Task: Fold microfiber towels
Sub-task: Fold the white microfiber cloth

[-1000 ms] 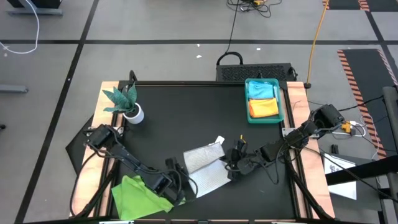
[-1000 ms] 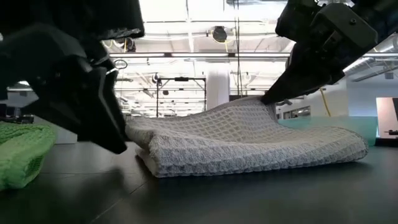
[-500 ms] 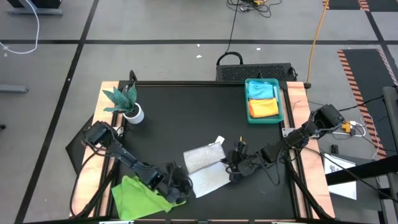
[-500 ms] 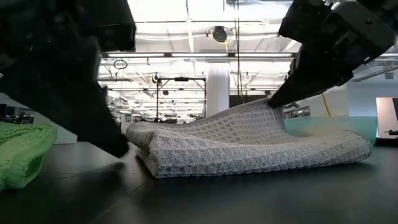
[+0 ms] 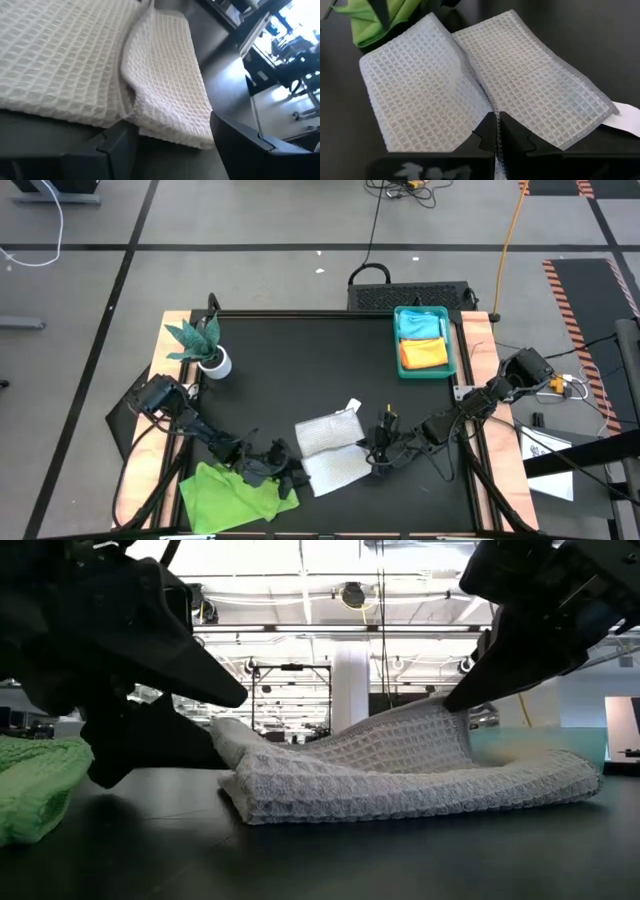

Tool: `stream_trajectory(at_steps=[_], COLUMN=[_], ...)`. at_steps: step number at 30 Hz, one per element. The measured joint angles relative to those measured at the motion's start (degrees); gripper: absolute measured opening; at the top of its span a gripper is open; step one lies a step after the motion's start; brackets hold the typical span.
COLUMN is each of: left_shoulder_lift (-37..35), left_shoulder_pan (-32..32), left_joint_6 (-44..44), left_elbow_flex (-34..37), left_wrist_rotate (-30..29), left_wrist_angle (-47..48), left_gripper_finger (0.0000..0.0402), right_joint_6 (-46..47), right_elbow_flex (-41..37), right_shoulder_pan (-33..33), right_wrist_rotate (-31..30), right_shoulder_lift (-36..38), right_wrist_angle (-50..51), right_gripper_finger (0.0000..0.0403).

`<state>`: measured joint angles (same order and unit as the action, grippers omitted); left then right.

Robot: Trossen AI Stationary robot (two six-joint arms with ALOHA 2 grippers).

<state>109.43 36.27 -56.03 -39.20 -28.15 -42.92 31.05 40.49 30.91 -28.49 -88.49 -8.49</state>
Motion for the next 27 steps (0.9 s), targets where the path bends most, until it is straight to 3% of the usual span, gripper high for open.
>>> stream_trajectory(at_steps=[4,12,17,25,27], left_shoulder_lift=[0.0,0.0,0.0,0.0,-0.51], left_shoulder_pan=[-0.26,-2.16,-2.83,-1.59,-1.25], left_joint_6=[-0.1,-1.5,-1.06,3.01,3.33], left_elbow_flex=[1.18,1.33,1.31,1.31,1.31], left_wrist_rotate=[-0.41,0.03,2.39,6.46,6.97], left_wrist_angle=[-4.1,-1.89,-1.3,-2.69,-3.07], left_gripper_finger=[0.0242,0.0204,0.0148,0.0017,0.001], right_joint_6=[0.0,0.42,0.37,0.3,-0.11], right_elbow_flex=[0.0,0.01,0.0,0.0,0.0], right_shoulder_pan=[0.75,1.46,1.79,2.29,2.94], right_wrist_rotate=[-0.16,-0.34,-0.44,-0.44,-0.42], right_shoulder_lift=[0.0,0.0,0.0,0.0,0.0], right_wrist_angle=[-0.27,-0.51,-0.51,-0.51,-0.72], right_gripper_finger=[0.0002,0.0002,0.0002,0.0002,0.0002])
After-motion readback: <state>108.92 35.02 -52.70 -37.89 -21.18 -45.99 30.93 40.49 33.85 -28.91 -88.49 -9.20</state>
